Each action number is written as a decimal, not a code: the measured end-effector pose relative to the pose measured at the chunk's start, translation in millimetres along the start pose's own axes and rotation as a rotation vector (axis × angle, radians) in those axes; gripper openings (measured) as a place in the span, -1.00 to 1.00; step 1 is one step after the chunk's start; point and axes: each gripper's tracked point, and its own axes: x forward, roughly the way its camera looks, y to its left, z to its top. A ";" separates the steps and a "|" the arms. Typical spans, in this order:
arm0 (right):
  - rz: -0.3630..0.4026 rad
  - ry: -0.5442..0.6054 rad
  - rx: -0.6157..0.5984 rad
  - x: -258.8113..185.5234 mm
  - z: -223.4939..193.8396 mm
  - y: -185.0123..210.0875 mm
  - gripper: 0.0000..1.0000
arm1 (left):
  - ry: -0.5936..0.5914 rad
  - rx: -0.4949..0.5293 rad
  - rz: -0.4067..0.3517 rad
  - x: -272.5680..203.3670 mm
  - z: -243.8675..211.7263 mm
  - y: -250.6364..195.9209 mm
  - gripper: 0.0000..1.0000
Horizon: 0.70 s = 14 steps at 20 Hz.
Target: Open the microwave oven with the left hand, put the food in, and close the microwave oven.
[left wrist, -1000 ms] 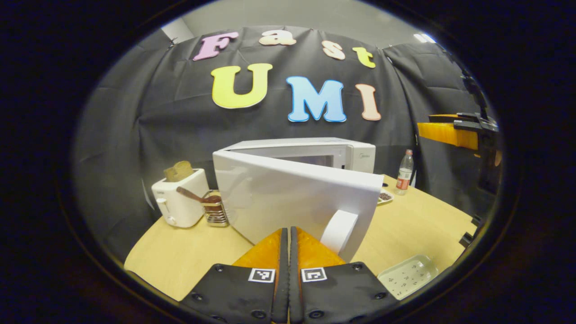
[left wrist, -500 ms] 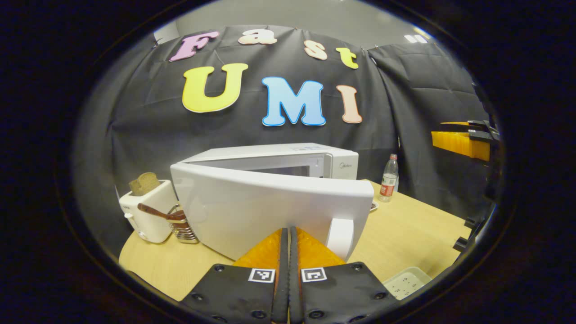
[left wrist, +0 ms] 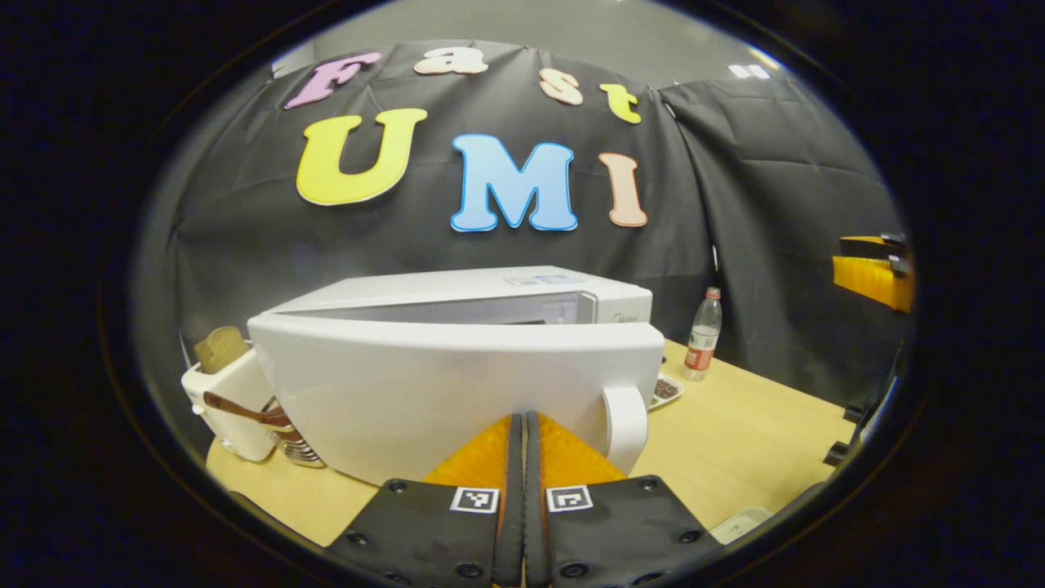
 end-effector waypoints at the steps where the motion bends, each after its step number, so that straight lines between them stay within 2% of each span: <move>1: -0.009 0.004 0.001 -0.5 0.4 -2.0 0.89 | -0.001 -0.002 -0.002 6.6 1.4 0.3 -0.84; 8: -0.052 0.029 -0.001 -7.5 -6.3 -14.5 0.89 | -0.003 -0.028 0.003 40.2 5.0 3.2 -0.85; 14: -0.060 0.036 -0.004 -9.7 -7.9 -19.0 0.89 | 0.001 -0.038 0.021 67.4 11.2 8.6 -0.86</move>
